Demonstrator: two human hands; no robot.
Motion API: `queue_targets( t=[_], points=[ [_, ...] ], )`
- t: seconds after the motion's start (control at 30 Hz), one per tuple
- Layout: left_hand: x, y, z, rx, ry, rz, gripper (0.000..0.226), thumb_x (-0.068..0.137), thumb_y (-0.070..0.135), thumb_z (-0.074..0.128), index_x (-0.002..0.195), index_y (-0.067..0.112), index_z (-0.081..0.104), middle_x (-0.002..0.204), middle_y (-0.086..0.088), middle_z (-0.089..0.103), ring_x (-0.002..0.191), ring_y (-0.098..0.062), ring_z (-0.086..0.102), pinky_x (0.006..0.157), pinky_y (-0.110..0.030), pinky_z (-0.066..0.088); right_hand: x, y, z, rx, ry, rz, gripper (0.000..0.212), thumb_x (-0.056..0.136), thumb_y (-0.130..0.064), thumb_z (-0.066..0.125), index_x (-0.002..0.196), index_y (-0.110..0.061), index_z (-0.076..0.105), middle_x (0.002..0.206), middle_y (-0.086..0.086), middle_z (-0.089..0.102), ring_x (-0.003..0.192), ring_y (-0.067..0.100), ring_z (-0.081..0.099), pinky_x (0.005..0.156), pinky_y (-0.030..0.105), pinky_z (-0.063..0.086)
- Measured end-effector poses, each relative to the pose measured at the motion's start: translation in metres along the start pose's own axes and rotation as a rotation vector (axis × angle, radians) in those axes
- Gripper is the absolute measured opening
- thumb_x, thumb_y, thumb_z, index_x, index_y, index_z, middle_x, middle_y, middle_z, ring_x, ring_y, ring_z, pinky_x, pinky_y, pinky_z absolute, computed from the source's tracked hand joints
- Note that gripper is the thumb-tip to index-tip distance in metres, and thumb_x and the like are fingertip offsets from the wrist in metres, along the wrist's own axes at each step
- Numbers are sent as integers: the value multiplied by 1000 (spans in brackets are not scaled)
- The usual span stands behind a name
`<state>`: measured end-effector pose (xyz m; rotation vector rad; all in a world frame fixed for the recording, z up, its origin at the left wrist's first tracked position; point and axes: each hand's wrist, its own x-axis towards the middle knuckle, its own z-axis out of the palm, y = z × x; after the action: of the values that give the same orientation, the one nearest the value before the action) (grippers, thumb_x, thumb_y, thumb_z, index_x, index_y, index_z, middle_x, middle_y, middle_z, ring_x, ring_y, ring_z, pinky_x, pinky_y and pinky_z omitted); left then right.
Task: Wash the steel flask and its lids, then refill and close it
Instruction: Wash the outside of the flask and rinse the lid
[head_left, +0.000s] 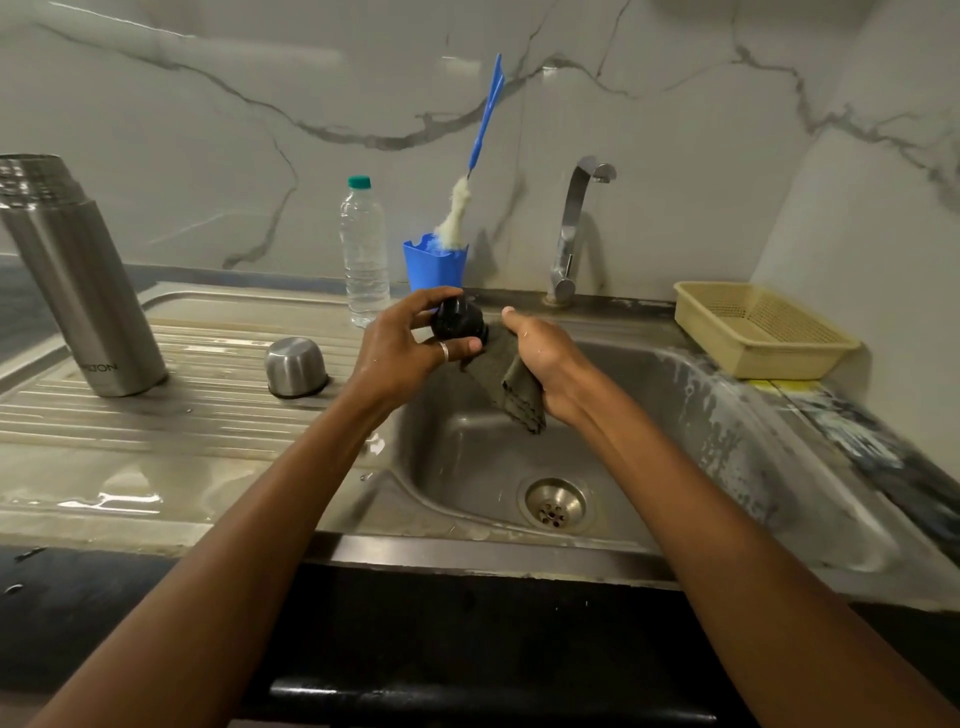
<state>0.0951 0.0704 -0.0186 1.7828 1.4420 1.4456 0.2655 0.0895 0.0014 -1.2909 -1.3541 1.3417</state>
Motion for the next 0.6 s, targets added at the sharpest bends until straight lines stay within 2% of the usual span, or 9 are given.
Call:
queue_targets(
  t=[0.07,0.17,0.23,0.33,0.43,0.53,0.6],
  points=[
    [-2,0,1,-12,-28,6,64,73,28,89,131,33,61,126,8,64,121,-10,57,97,-23,42,5,1,0,12,41,14,65,88,-61,44,128,-13,62,111,13,73,105,29,69,101,52,51],
    [-5,3,8,14,-68,50,64,74,28,88,132,31,61,122,10,65,120,-8,58,88,-10,39,-7,-1,5,69,-3,16,53,103,-53,37,117,-12,67,106,20,74,98,29,71,96,52,56],
    [-5,4,9,32,-22,50,63,75,28,88,132,31,60,121,10,64,117,-6,57,85,-7,37,-10,2,6,106,-45,31,50,106,-47,35,116,-11,68,109,23,72,94,30,70,97,52,55],
    [-4,3,3,-10,27,17,62,77,25,87,132,30,59,125,6,64,117,-8,56,82,-7,36,-9,2,5,38,-37,25,51,102,-53,38,124,-13,62,107,19,74,101,27,70,97,50,54],
    [-5,3,4,27,-14,36,61,77,25,87,131,30,59,122,10,61,116,-8,55,82,-7,37,-4,2,3,9,25,8,58,93,-62,40,117,-15,65,103,15,75,102,32,70,100,54,52],
    [-6,3,11,89,-44,70,65,75,27,88,134,27,61,120,10,61,112,-7,56,85,-10,39,-4,4,2,-8,47,10,53,101,-54,38,112,-11,68,98,18,76,97,34,73,94,51,57],
    [-6,3,12,84,-49,52,65,77,28,86,136,26,59,124,7,60,114,-9,55,89,-14,41,-4,6,0,-50,9,19,51,103,-51,37,116,-11,66,99,17,76,97,33,73,92,48,57]
  ],
)
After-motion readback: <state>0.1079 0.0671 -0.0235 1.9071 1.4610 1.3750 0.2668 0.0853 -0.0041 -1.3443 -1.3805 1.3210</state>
